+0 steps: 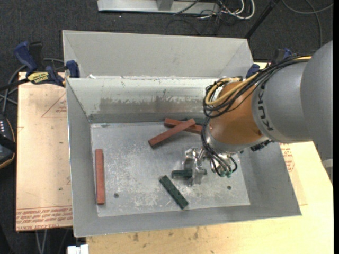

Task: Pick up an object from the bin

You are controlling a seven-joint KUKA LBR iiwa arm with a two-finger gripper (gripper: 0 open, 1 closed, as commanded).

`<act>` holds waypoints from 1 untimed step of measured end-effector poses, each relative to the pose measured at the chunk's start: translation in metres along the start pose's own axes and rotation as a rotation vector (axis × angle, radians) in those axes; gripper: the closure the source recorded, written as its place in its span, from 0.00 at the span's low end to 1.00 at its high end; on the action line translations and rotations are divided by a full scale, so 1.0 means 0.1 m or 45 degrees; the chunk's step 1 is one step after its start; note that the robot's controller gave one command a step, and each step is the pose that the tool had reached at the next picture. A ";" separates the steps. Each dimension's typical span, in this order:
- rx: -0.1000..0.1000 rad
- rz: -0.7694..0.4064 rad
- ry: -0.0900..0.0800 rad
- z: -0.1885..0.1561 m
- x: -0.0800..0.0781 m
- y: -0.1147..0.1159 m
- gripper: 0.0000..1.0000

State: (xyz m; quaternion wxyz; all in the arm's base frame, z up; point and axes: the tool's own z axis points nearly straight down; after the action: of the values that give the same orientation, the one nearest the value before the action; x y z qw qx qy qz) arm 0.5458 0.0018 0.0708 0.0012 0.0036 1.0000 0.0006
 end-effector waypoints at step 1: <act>-0.003 -0.096 -0.012 -1.05 -0.11 0.56 1.00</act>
Offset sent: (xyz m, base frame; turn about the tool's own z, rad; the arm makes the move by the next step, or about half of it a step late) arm 0.0089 0.0523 0.1002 -0.0686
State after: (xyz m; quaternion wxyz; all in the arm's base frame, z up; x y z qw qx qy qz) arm 0.5572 0.0577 0.1759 0.0058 -0.0340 0.9994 0.0016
